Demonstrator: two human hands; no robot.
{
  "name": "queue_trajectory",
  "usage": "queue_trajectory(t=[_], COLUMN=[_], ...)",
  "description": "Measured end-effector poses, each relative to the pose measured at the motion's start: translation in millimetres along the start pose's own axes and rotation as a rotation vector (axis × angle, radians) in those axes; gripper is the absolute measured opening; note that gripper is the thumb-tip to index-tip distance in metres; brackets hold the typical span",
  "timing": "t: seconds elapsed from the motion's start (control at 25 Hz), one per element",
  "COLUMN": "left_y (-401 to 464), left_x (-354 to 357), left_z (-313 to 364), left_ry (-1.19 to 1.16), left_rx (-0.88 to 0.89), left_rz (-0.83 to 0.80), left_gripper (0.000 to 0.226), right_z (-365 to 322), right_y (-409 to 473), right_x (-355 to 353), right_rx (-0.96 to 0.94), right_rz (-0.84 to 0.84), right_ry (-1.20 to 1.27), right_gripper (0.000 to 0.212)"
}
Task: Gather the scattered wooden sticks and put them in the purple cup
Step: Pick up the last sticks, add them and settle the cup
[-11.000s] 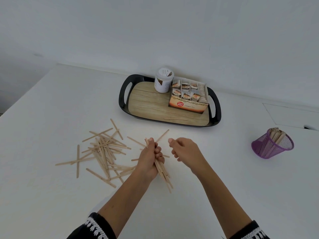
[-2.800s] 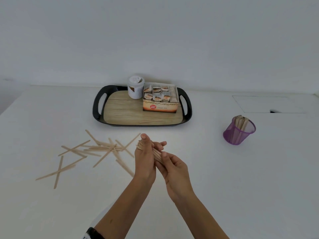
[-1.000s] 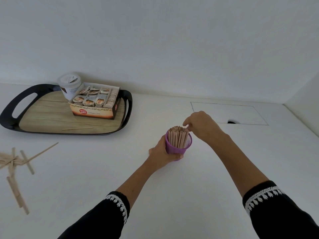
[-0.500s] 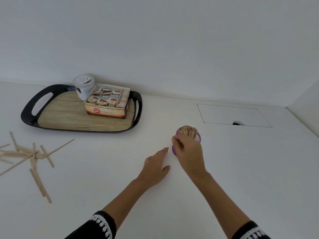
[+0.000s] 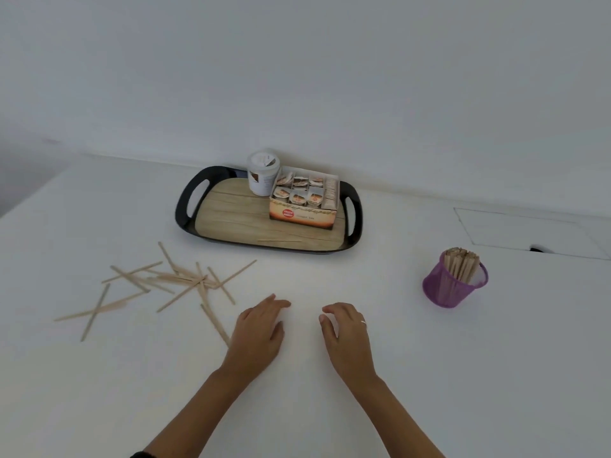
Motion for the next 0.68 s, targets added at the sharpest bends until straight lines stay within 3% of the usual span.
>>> queue_trajectory(t=[0.28,0.44,0.68], left_y=[-29,-47,-24], left_x=[-127,-158,-142], left_z=[-140,-204,-194], left_ry=[0.330,0.437,0.400], left_rx=[-0.258,-0.573,-0.399], left_rz=[0.233,0.112,0.008], left_gripper=[0.048,0.065,0.059], right_z=[-38,-50,-62], right_y=[-19,-22,-26], right_x=[56,66,72], right_rx=[0.132,0.150,0.184], right_rz=[0.001,0.059,0.062], right_ry=[-0.235,-0.343,-0.413], right_gripper=[0.031,0.034,0.034])
Point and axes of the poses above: each hand's wrist, its own y-axis towards the middle knuckle, its own x-axis out of the palm, z = x × y, the point moved 2 cm from there along y, towards the middle knuckle, and after that the axes turned 4 degrees about z, right-handed, at the moved point
